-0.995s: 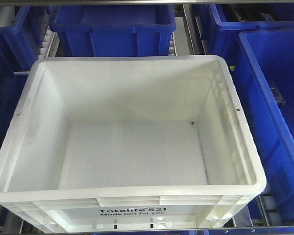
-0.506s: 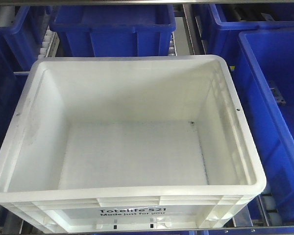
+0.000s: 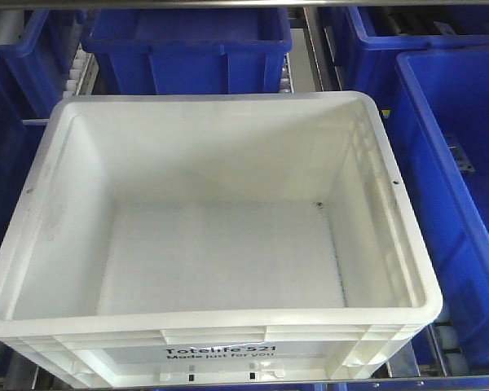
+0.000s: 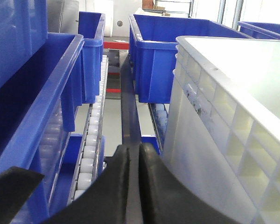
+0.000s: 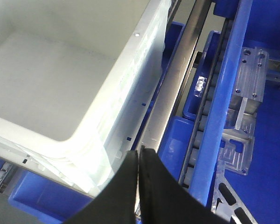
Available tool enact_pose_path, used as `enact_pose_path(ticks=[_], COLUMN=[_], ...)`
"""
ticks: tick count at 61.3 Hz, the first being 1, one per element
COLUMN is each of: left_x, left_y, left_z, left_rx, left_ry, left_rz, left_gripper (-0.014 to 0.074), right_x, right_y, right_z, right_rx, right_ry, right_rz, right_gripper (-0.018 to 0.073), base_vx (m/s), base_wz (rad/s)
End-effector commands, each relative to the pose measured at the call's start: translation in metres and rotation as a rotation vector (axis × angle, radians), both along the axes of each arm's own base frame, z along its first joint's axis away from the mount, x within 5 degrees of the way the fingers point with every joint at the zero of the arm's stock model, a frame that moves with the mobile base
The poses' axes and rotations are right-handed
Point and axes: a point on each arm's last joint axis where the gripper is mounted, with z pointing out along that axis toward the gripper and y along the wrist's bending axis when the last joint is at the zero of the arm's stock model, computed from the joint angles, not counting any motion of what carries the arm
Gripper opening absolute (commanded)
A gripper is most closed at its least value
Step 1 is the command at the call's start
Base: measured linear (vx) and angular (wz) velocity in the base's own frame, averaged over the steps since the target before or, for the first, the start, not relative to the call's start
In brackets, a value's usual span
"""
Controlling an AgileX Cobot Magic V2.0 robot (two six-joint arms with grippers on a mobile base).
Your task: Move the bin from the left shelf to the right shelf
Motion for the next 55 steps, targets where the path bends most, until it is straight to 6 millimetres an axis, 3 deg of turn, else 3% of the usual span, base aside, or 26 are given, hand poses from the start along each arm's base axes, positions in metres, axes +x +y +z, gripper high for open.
enact_pose_path(ticks=[1,55], left_x=[-0.0026,-0.0027], left_y=[0.0004,-0.0012], left_z=[0.0155,0.0163], left_rx=[-0.006,-0.017], left_ry=[-0.117,-0.123], left_rz=[0.000,-0.029], left_gripper=[0.0038,0.0038], right_x=[0.0028,0.0028], right_y=[0.0005,0.0005], right_z=[0.0116,0.0116], right_rx=[0.018,0.018], right_ry=[-0.077,-0.077], right_rz=[0.000,0.000], right_gripper=[-0.0009,-0.0009], base_vx=[0.00,0.00], base_wz=[0.00,0.00])
